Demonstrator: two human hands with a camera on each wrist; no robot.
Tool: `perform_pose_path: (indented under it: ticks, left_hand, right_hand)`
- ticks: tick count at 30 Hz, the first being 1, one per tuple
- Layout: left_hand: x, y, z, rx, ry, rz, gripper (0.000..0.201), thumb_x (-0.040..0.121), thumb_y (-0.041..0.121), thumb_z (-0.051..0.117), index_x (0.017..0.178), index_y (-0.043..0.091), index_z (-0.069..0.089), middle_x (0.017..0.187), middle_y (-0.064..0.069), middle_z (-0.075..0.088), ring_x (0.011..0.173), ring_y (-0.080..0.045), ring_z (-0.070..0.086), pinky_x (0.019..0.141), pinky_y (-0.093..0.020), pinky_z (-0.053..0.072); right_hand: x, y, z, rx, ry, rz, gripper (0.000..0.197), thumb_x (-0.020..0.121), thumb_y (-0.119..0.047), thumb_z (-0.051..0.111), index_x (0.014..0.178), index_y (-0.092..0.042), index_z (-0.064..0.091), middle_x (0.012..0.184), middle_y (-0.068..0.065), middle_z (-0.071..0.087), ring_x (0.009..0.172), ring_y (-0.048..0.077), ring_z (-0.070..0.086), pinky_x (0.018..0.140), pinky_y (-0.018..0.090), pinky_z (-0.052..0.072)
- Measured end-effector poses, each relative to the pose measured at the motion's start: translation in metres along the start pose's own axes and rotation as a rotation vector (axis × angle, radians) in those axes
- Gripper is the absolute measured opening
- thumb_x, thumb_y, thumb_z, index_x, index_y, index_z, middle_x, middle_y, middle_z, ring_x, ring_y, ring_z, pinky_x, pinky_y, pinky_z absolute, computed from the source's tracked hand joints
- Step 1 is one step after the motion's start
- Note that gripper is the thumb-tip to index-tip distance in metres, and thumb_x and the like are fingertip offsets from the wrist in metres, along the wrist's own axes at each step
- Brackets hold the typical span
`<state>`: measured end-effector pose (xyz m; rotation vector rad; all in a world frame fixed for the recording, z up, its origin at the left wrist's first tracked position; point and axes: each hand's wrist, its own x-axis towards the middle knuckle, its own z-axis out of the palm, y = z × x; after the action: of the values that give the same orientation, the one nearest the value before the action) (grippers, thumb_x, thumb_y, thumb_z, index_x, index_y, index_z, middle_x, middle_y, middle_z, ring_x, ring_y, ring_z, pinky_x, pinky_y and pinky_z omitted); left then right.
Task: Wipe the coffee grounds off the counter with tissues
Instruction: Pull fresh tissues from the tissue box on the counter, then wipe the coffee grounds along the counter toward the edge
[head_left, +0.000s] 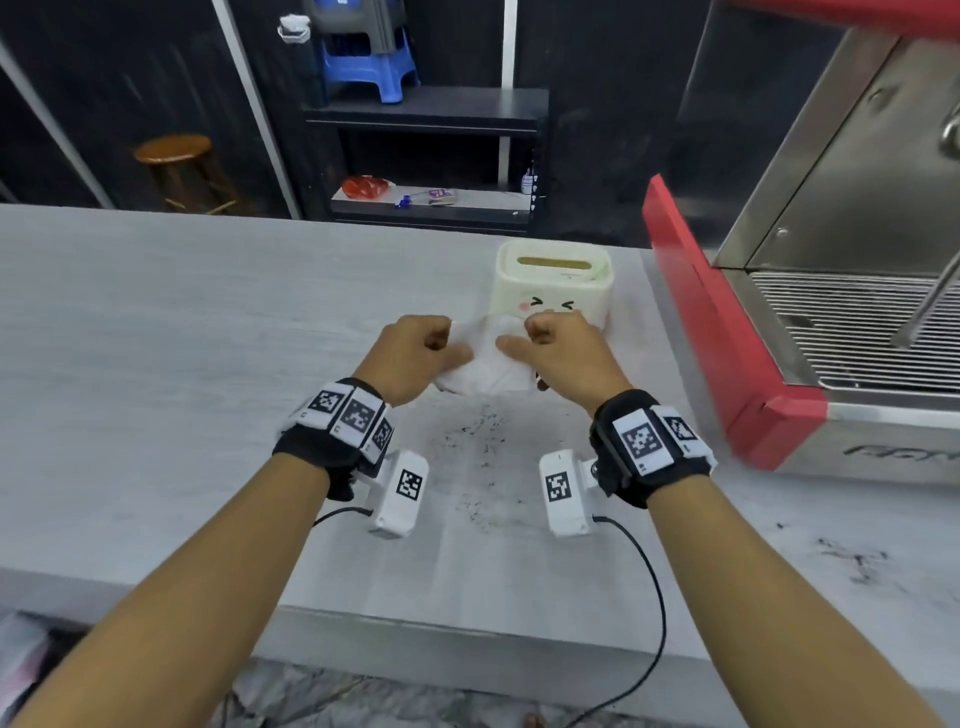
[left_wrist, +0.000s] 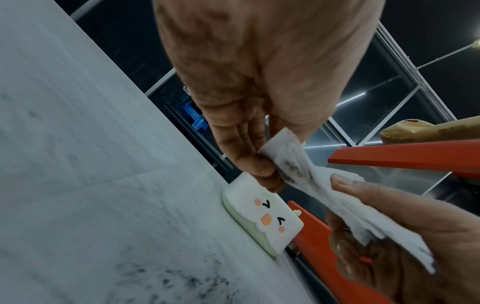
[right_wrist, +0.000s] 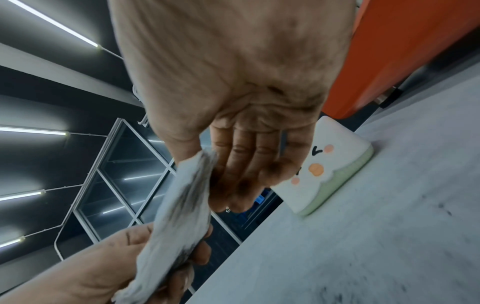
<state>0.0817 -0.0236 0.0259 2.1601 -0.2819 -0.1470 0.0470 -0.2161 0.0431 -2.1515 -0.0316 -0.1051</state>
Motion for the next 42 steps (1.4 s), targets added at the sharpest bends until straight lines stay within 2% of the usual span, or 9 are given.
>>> perform_pose_path:
  ticks: [6, 14, 19, 23, 28, 31, 35, 39, 42]
  left_hand:
    - [-0.033, -0.025, -0.018, 0.071, -0.123, -0.027, 0.038, 0.082, 0.022, 0.068, 0.057, 0.014, 0.040, 0.058, 0.000, 0.042, 0.053, -0.013, 0.042, 0.052, -0.020, 0.038]
    - [-0.055, -0.067, -0.020, 0.166, -0.204, -0.097, 0.033, 0.080, 0.029, 0.069, 0.058, 0.019, 0.048, 0.058, 0.005, 0.049, 0.056, -0.010, 0.045, 0.053, -0.021, 0.033]
    - [-0.057, -0.079, -0.021, 0.203, -0.222, -0.161, 0.014, 0.077, 0.031, 0.073, 0.081, 0.020, 0.065, 0.077, 0.004, 0.064, 0.073, -0.012, 0.060, 0.059, -0.020, 0.042]
    - [-0.057, -0.078, -0.020, 0.225, -0.166, -0.176, 0.025, 0.071, 0.029, 0.077, 0.092, 0.021, 0.066, 0.083, 0.004, 0.066, 0.077, -0.010, 0.060, 0.061, -0.018, 0.043]
    - [-0.057, -0.076, -0.018, 0.213, -0.135, -0.190, 0.038, 0.067, 0.029, 0.080, 0.100, 0.025, 0.062, 0.087, 0.004, 0.063, 0.077, -0.009, 0.058, 0.067, -0.022, 0.044]
    - [-0.059, -0.076, -0.020, 0.201, -0.109, -0.167, 0.033, 0.074, 0.029, 0.075, 0.103, 0.023, 0.062, 0.092, 0.003, 0.065, 0.085, -0.012, 0.060, 0.073, -0.022, 0.044]
    - [-0.063, -0.075, -0.028, 0.185, -0.081, -0.105, 0.024, 0.086, 0.014, 0.058, 0.108, 0.019, 0.065, 0.105, 0.000, 0.066, 0.098, -0.014, 0.060, 0.077, -0.018, 0.041]
    - [-0.070, -0.080, -0.035, 0.200, -0.076, -0.094, 0.026, 0.088, 0.010, 0.051, 0.109, 0.017, 0.066, 0.110, -0.001, 0.067, 0.097, -0.010, 0.056, 0.069, -0.007, 0.035]
    - [-0.075, -0.085, -0.038, 0.196, -0.056, -0.101, 0.025, 0.090, 0.017, 0.053, 0.112, 0.017, 0.066, 0.117, -0.001, 0.065, 0.102, -0.009, 0.054, 0.077, -0.010, 0.036]
  right_hand:
    - [-0.036, -0.008, 0.039, -0.032, -0.104, 0.098, 0.026, 0.083, -0.029, 0.069, 0.063, -0.016, 0.058, 0.058, -0.005, 0.059, 0.046, 0.003, 0.056, 0.046, 0.012, 0.039]
    - [-0.065, -0.004, 0.085, -0.167, -0.267, 0.225, 0.026, 0.074, -0.029, 0.074, 0.076, -0.004, 0.069, 0.068, 0.003, 0.068, 0.059, 0.012, 0.063, 0.056, 0.024, 0.049]
    - [-0.069, -0.002, 0.099, -0.276, -0.327, 0.265, 0.028, 0.066, -0.032, 0.079, 0.061, -0.019, 0.055, 0.061, -0.003, 0.059, 0.058, 0.011, 0.055, 0.054, 0.024, 0.042]
    - [-0.072, 0.002, 0.105, -0.446, -0.332, 0.285, 0.051, 0.056, -0.045, 0.082, 0.093, -0.019, 0.057, 0.089, -0.001, 0.062, 0.081, 0.018, 0.060, 0.069, 0.032, 0.051]
    - [-0.076, 0.000, 0.108, -0.598, -0.200, 0.172, 0.098, 0.049, -0.051, 0.083, 0.130, -0.025, 0.036, 0.124, 0.004, 0.039, 0.113, 0.025, 0.043, 0.093, 0.045, 0.042]
    - [-0.078, -0.008, 0.111, -0.544, -0.197, -0.021, 0.090, 0.064, -0.048, 0.076, 0.140, -0.028, 0.034, 0.139, 0.003, 0.032, 0.127, 0.024, 0.033, 0.101, 0.044, 0.033]
    - [-0.079, -0.017, 0.122, -0.477, -0.414, -0.236, 0.071, 0.089, -0.039, 0.057, 0.150, -0.019, 0.025, 0.160, 0.004, 0.012, 0.147, 0.024, 0.006, 0.116, 0.044, 0.014]
    - [-0.082, -0.018, 0.138, -0.508, -0.558, -0.251, 0.073, 0.097, -0.043, 0.043, 0.152, -0.013, 0.006, 0.161, 0.004, -0.003, 0.147, 0.021, -0.008, 0.120, 0.045, 0.005]
    - [-0.085, -0.015, 0.143, -0.557, -0.613, -0.225, 0.070, 0.099, -0.047, 0.033, 0.152, -0.014, 0.003, 0.161, 0.004, -0.008, 0.147, 0.021, -0.013, 0.119, 0.045, -0.001]
